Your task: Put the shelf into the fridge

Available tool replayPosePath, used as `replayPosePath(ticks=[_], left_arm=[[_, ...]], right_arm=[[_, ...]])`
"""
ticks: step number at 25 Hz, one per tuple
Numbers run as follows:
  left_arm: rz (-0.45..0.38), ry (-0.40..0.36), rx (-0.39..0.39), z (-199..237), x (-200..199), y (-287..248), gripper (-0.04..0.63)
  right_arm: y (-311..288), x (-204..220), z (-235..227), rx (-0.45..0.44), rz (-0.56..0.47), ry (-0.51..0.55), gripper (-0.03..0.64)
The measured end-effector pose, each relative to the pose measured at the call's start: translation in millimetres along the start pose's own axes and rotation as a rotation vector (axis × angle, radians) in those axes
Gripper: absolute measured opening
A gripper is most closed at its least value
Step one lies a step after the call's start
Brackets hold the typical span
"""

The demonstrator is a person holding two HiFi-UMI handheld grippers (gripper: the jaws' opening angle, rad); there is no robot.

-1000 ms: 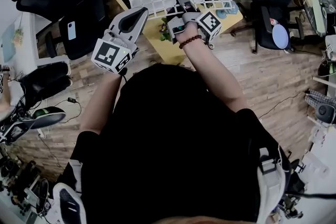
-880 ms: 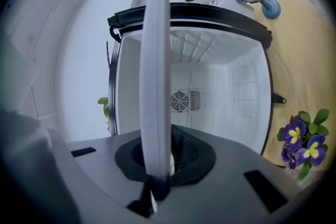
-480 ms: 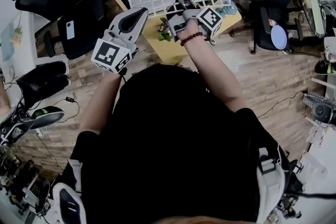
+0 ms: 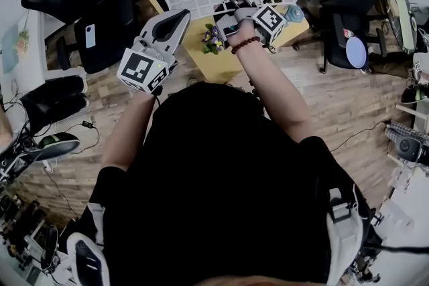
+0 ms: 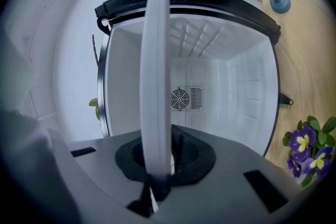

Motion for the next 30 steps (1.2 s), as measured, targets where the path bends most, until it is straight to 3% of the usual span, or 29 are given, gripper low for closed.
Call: replayPosePath(ticks=[30], left_arm=[[0.000,-0.014,-0.035,6.3,-2.8,2.2,0.018]], right_arm=[[-38.8,-13.9,3.5,-0.013,0.014,0.011,0.041]])
Point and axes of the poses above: the fingertips, and each gripper's own axes: y backward along the fingers, z to its left, x out of its underside, the point moved 9 cm from there along y, backward along the fingers, and after that the axes turned 10 degrees about x, right-handed, at the moved point
